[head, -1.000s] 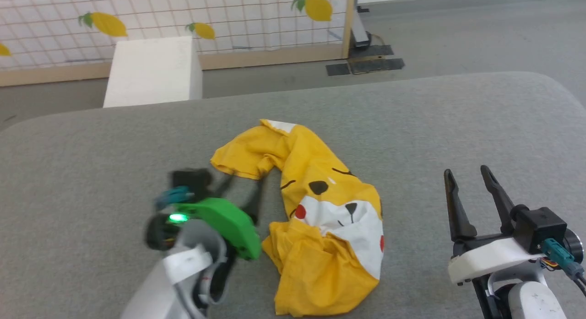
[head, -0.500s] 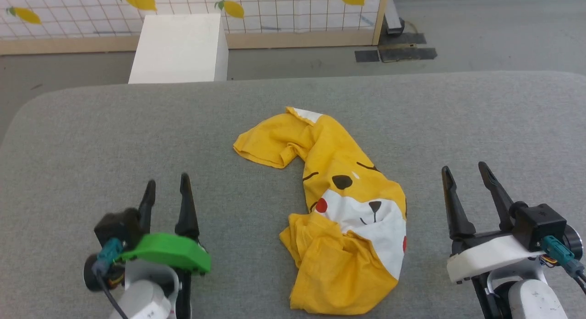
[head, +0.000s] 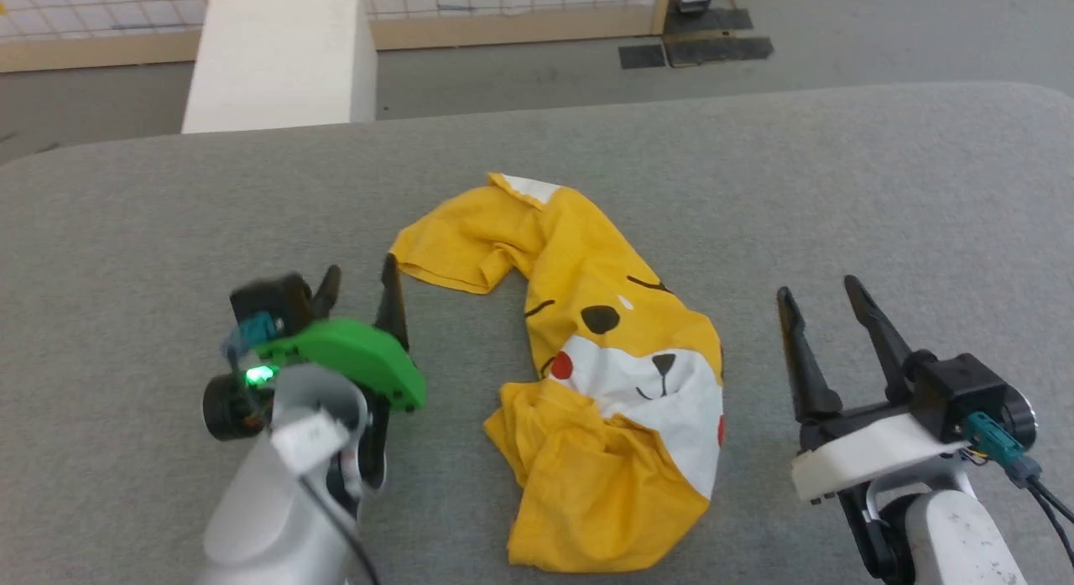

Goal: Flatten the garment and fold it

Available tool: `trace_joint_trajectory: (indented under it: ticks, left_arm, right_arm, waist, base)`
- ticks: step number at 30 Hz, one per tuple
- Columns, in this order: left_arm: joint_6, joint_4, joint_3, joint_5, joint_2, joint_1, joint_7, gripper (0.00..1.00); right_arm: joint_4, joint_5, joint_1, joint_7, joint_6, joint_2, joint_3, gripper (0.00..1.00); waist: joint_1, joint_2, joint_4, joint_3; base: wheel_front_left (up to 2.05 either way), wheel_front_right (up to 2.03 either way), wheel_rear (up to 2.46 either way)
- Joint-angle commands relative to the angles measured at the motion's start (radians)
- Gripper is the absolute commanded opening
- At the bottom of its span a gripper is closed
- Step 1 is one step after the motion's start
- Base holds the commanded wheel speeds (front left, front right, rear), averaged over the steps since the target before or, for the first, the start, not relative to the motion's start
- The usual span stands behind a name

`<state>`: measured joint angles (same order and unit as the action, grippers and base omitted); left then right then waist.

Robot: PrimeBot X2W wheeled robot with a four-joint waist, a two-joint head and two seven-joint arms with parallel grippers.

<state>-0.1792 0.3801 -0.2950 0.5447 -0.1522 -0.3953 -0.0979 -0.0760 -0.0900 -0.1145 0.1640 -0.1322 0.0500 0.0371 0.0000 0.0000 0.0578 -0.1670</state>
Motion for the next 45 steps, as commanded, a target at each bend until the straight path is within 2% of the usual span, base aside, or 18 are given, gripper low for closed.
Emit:
trace_joint_trajectory:
  ticks: [1,5,10,14,17,18,19,20,23,27,29,33,36,42,43,44,45]
  left_arm:
    - [-0.019,0.039,0.007,0.009,0.002,-0.045,0.033,1.0]
    - [-0.058,0.154,0.015,0.002,-0.011,-0.158,0.107,1.0]
    - [-0.081,0.287,0.019,0.005,-0.04,-0.241,0.202,1.0]
    - [-0.07,0.354,0.007,0.012,-0.051,-0.278,0.276,1.0]
    - [-0.04,0.397,-0.014,0.027,-0.047,-0.279,0.357,1.0]
    - [-0.023,0.403,-0.019,0.035,-0.043,-0.276,0.378,0.55]
    - [-0.011,0.404,-0.021,0.042,-0.04,-0.273,0.384,0.36]
    - [0.007,0.4,-0.026,0.046,-0.038,-0.268,0.378,0.0]
    - [0.038,0.376,-0.023,0.052,-0.027,-0.245,0.304,0.0]
    - [0.047,0.313,0.012,0.059,-0.019,-0.195,0.12,0.0]
    - [0.046,0.27,0.037,0.069,-0.021,-0.151,0.05,0.0]
    - [0.013,0.15,0.098,0.087,-0.06,-0.03,-0.04,0.0]
    - [-0.031,0.038,0.151,0.107,-0.105,0.092,-0.045,0.0]
    - [-0.109,-0.107,0.212,0.157,-0.165,0.317,0.065,0.0]
    - [-0.123,-0.119,0.211,0.164,-0.164,0.344,0.091,0.2]
    - [-0.128,-0.137,0.206,0.17,-0.164,0.372,0.115,0.99]
    - [-0.132,-0.152,0.211,0.18,-0.159,0.387,0.12,1.0]
  right_arm:
    - [-0.006,-0.011,-0.023,0.009,0.002,0.0,0.009,1.0]
    - [-0.022,-0.023,-0.041,0.023,0.002,0.0,0.029,1.0]
    - [-0.047,-0.038,-0.059,0.038,0.002,0.0,0.055,1.0]
    - [-0.064,-0.044,-0.062,0.051,0.002,0.0,0.054,1.0]
    - [-0.074,-0.044,-0.062,0.057,0.002,0.0,0.055,1.0]
    - [-0.078,-0.043,-0.062,0.059,0.002,0.0,0.052,1.0]
    - [-0.08,-0.043,-0.061,0.061,0.002,0.0,0.048,1.0]
    - [-0.083,-0.041,-0.059,0.062,0.002,0.0,0.045,1.0]
    - [-0.089,-0.035,-0.056,0.063,0.002,0.0,0.04,1.0]
    - [-0.089,-0.027,-0.049,0.062,0.002,0.0,0.031,1.0]
    - [-0.087,-0.025,-0.043,0.059,0.002,0.0,0.024,1.0]
    - [-0.083,-0.019,-0.025,0.052,0.002,0.0,0.017,1.0]
    - [-0.078,-0.017,-0.008,0.045,0.002,0.0,0.005,1.0]
    - [-0.059,-0.017,0.009,0.031,0.002,0.0,-0.008,1.0]
    - [-0.058,-0.016,0.01,0.028,0.002,0.0,-0.009,1.0]
    - [-0.058,-0.016,0.011,0.023,0.002,0.0,-0.007,1.0]
    - [-0.057,-0.015,0.012,0.019,0.002,0.0,-0.006,1.0]
  waist:
    - [0.0,0.0,0.049,-0.043]
    - [0.0,0.0,0.096,-0.077]
    - [0.0,0.0,0.152,-0.109]
    - [0.0,0.0,0.173,-0.124]
    - [0.0,0.0,0.176,-0.125]
    - [0.0,0.0,0.173,-0.122]
    - [0.0,0.0,0.169,-0.118]
    - [0.0,0.0,0.163,-0.114]
    - [0.0,0.0,0.136,-0.091]
    - [0.0,0.0,0.089,-0.051]
    - [0.0,0.0,0.061,-0.029]
    - [0.0,0.0,0.008,0.01]
    - [0.0,0.0,-0.031,0.03]
    - [0.0,0.0,-0.085,0.04]
    - [0.0,0.0,-0.091,0.041]
    - [0.0,0.0,-0.097,0.042]
    - [0.0,0.0,-0.101,0.041]
  base:
    - [0.0,0.0,0.0]
    - [0.0,0.0,0.0]
    - [0.0,0.0,0.0]
    - [0.0,0.0,0.0]
    - [0.0,0.0,0.0]
    - [0.0,0.0,0.0]
    - [0.0,0.0,0.0]
    - [0.0,0.0,0.0]
    - [0.0,0.0,0.0]
    - [0.0,0.0,0.0]
    - [0.0,0.0,0.0]
    - [0.0,0.0,0.0]
    - [0.0,0.0,0.0]
    - [0.0,0.0,0.0]
    - [0.0,0.0,0.0]
    - [0.0,0.0,0.0]
    - [0.0,0.0,0.0]
